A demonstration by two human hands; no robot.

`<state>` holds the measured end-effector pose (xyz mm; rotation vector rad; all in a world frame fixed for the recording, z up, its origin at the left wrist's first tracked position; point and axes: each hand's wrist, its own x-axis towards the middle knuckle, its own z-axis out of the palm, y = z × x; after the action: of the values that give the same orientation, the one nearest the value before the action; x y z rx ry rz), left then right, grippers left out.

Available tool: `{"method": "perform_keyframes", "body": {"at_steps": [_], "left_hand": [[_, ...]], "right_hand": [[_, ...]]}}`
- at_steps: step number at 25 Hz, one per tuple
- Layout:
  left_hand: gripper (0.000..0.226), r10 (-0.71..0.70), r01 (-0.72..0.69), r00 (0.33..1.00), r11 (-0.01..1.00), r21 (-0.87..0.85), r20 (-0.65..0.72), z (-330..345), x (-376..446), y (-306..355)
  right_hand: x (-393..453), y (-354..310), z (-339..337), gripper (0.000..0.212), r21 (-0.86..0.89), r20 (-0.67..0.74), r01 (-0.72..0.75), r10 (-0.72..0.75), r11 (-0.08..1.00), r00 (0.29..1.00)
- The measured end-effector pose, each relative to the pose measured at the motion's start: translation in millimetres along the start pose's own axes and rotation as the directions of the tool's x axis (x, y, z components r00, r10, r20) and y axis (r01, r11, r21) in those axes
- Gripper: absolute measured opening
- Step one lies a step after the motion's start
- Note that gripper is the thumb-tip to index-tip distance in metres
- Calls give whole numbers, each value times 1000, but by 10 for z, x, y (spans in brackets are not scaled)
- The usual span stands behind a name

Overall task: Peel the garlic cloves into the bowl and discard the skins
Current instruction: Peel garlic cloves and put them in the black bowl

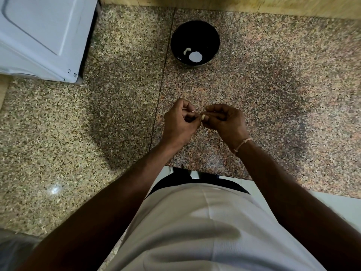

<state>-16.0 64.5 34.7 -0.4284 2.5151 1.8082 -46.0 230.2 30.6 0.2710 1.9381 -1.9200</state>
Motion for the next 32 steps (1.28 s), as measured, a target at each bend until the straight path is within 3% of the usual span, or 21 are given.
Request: {"method": "perform_keyframes", "body": {"at_steps": [19, 32], "left_hand": [[38, 49, -52, 997, 998, -48, -51, 5, -173, 59], [39, 51, -53, 995, 998, -19, -83, 3, -164, 121]], "right_hand": [[-180, 9, 10, 21, 61, -81, 63, -58, 996, 995], [-180, -48, 3, 22, 31, -49, 108, -107, 994, 993]]}}
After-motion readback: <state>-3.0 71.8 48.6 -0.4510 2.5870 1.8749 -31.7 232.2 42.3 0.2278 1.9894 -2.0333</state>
